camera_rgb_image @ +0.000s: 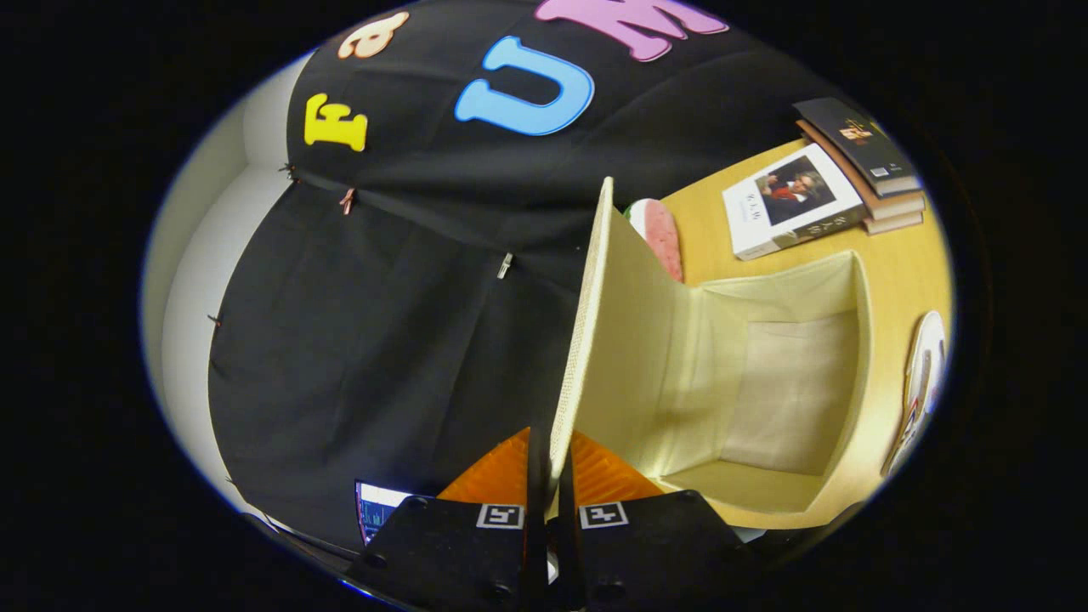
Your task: Open the storage box then place both shoes into the box .Put the left shoe in first, then the right shoe, with the right side of both shoes facing outward in a uniform manner.
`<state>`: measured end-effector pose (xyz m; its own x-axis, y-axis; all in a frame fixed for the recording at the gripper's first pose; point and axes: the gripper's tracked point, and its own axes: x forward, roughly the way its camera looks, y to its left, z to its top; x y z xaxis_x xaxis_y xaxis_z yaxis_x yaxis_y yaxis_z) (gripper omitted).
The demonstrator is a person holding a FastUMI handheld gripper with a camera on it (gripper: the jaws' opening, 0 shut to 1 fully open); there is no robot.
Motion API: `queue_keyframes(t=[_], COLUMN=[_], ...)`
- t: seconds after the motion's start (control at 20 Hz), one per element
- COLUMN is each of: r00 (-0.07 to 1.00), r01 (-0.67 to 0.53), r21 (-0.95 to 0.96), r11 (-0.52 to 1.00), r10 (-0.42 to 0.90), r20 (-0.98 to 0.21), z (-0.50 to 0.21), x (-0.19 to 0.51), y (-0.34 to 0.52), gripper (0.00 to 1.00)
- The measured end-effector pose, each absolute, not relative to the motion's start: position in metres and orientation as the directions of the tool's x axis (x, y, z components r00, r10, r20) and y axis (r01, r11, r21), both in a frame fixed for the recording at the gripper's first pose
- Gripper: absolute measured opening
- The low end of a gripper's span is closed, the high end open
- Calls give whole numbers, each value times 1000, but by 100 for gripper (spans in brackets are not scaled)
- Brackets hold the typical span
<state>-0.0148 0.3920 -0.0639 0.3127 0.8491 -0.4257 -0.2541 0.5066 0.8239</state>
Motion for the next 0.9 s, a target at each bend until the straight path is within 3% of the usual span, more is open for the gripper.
queue_keyframes(t=[0.45, 0.9], r00=[253, 242], r01=[-324, -358], r21=[758, 715], r11=[566, 600], r10=[824, 800], r20=[-508, -550], z=[-93, -112], x=[-16, -11], y=[488, 522], gripper=[9, 9])
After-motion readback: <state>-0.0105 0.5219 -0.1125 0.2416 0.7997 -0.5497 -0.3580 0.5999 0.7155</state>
